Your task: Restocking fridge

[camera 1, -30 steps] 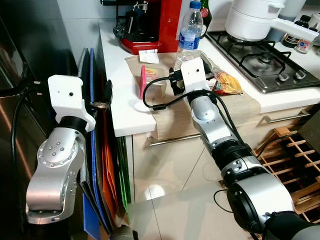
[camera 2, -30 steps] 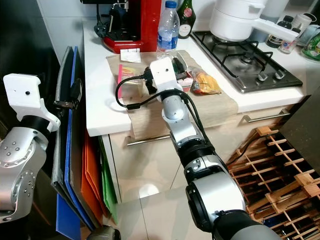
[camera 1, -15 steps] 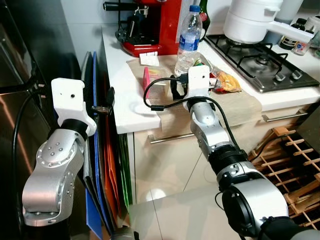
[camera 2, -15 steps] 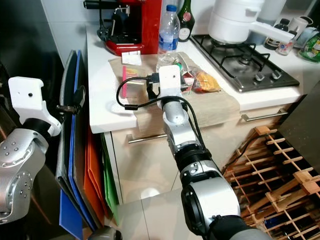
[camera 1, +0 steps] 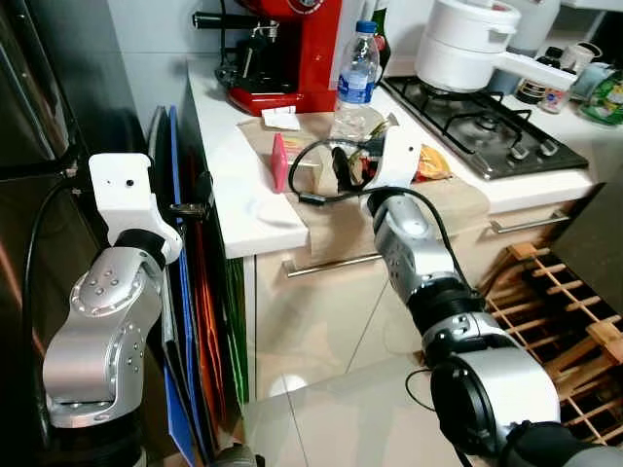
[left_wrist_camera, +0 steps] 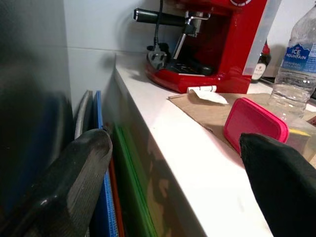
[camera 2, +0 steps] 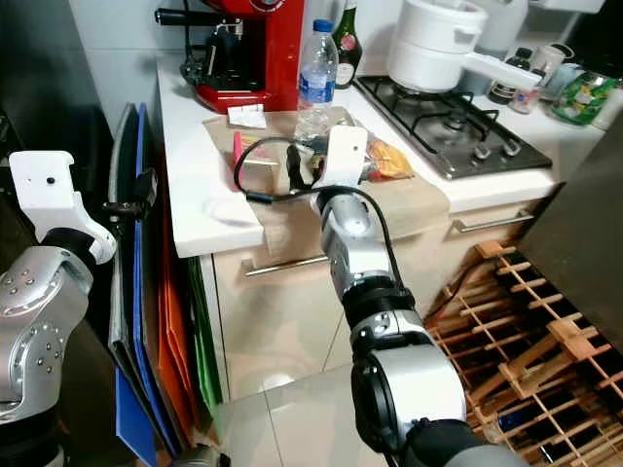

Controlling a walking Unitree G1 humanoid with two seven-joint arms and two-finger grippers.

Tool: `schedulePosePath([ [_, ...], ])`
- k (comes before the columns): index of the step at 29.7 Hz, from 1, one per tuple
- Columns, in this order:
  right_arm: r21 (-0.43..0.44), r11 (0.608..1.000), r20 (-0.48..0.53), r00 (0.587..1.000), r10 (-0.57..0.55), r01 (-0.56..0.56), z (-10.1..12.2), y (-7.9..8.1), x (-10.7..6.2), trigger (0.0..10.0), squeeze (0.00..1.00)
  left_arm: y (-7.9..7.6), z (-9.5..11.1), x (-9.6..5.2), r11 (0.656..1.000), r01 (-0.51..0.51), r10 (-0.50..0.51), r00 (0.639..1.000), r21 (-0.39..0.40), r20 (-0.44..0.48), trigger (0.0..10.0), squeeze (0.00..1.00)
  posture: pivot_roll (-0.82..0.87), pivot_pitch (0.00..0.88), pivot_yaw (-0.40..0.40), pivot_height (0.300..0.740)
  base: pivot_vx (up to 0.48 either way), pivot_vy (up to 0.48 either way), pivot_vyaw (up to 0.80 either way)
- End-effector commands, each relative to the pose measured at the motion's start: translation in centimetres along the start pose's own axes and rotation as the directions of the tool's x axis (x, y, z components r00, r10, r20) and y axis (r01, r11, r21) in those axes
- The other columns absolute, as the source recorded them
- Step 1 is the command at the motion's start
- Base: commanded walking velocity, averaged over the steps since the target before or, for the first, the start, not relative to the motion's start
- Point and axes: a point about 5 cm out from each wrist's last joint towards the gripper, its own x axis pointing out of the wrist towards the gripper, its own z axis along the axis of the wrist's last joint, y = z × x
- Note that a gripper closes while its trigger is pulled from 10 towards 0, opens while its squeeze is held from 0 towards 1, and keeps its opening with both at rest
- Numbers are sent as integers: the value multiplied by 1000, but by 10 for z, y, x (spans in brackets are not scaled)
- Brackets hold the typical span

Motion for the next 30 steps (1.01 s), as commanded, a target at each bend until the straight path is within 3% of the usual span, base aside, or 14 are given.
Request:
schedulePosePath([
  [1, -87, 996, 72, 997, -16, 22, 9, -4, -1, 10000, 0, -7, 4, 5, 1000, 23, -23, 999, 13, 29, 10000, 0, 200, 0, -32, 740, 0, 0, 0],
  [7, -127, 989, 223, 973, -52, 81, 34, -12, -6, 10000, 0, -20, 6, 16, 998, 68, -68, 995, 7, 68, 10000, 0, 141, 0, -22, 740, 0, 0, 0],
  [11, -143, 975, 284, 951, -123, 169, 48, -39, -8, 10000, 0, -36, 1, 24, 993, 114, -115, 990, 21, 79, 10000, 0, 93, 0, -11, 740, 0, 0, 0],
  [20, -168, 969, 314, 941, -124, 183, 56, -46, -8, 10000, 0, -43, 0, 34, 992, 122, -123, 986, 14, 109, 10000, 0, 74, 0, -19, 740, 0, 0, 0],
  [30, -157, 968, 272, 951, -147, 194, 44, -52, -10, 10000, 0, -48, 5, 44, 989, 139, -146, 977, 53, 158, 10000, 0, 74, 0, -6, 740, 0, 0, 0],
])
